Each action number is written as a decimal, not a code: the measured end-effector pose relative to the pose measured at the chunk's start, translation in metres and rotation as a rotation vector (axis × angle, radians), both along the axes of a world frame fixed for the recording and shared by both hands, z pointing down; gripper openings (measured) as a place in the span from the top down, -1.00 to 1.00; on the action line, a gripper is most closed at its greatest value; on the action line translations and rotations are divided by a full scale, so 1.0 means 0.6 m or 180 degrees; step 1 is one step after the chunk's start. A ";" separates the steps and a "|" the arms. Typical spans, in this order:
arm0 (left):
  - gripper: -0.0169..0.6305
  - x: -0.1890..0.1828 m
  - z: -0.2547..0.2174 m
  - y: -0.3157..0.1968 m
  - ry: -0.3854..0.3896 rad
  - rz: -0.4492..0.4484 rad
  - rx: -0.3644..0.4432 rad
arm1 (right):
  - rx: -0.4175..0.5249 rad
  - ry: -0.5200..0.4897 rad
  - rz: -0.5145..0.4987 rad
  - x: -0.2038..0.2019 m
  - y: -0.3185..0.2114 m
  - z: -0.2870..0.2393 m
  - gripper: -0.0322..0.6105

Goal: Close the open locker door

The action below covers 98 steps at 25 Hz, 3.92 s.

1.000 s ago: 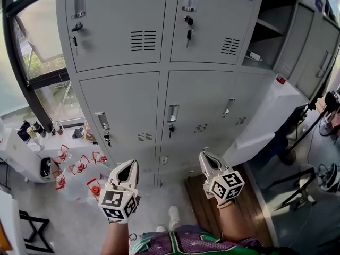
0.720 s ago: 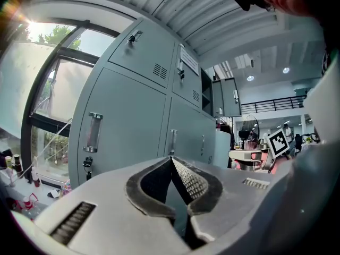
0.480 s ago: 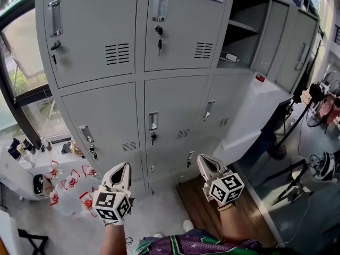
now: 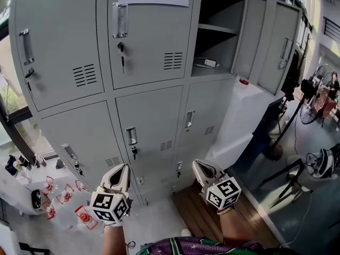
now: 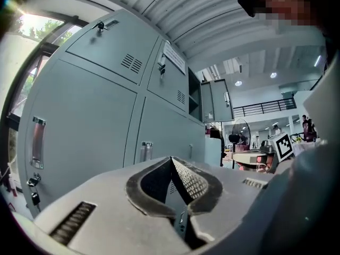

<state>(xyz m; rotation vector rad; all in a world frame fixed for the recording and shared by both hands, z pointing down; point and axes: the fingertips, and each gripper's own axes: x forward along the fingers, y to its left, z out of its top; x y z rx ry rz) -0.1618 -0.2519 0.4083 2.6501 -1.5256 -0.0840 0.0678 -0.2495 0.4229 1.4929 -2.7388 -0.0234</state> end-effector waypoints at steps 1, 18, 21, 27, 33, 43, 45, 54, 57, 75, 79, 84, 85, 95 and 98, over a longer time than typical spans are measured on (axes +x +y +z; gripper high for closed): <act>0.88 0.006 -0.006 -0.004 0.0010 -0.0005 0.0023 | 0.0030 0.0041 -0.0045 0.000 0.000 -0.003 0.86; 0.88 0.146 -0.079 -0.051 -0.0074 0.0261 0.0321 | 0.0512 0.0058 0.0000 0.135 -0.041 -0.134 0.05; 0.88 0.180 -0.099 -0.056 -0.0098 0.0333 0.0418 | 0.0578 0.0029 0.0157 0.177 -0.049 -0.154 0.05; 0.88 0.255 -0.145 -0.059 -0.0128 0.0520 0.0591 | 0.0714 -0.0031 0.0419 0.267 -0.053 -0.193 0.11; 0.88 0.330 -0.172 -0.063 -0.0129 0.0711 0.0688 | 0.0785 0.0022 0.0699 0.365 -0.048 -0.218 0.12; 0.88 0.446 -0.176 -0.072 -0.0074 0.0986 0.0739 | 0.0908 0.0037 0.0991 0.500 -0.034 -0.256 0.15; 0.88 0.460 -0.176 -0.074 -0.0053 0.1002 0.0768 | 0.0925 0.0065 0.1021 0.522 -0.033 -0.261 0.15; 0.88 0.503 -0.174 -0.087 -0.0070 0.0875 0.0790 | 0.1086 0.0011 0.0978 0.596 -0.066 -0.304 0.16; 0.88 0.513 -0.169 -0.081 -0.0128 0.0858 0.0758 | 0.1163 0.0054 0.0901 0.601 -0.082 -0.316 0.16; 0.88 0.516 -0.169 -0.069 -0.0267 0.0534 0.0733 | 0.1372 -0.0072 0.0696 0.630 -0.160 -0.361 0.21; 0.88 0.509 -0.150 -0.074 -0.0263 0.0455 0.0676 | 0.1431 -0.0082 0.0657 0.629 -0.168 -0.363 0.25; 0.88 0.506 -0.138 -0.083 -0.0239 0.0391 0.0659 | 0.1539 -0.0093 0.0635 0.628 -0.176 -0.373 0.45; 0.88 0.505 -0.137 -0.084 -0.0239 0.0386 0.0661 | 0.1553 -0.0097 0.0641 0.628 -0.178 -0.375 0.51; 0.88 0.501 -0.146 -0.082 -0.0255 0.0340 0.0675 | 0.1596 -0.0082 0.0555 0.605 -0.171 -0.373 0.55; 0.88 0.495 -0.146 -0.078 -0.0244 0.0353 0.0709 | 0.1604 0.0019 0.0523 0.591 -0.163 -0.374 0.55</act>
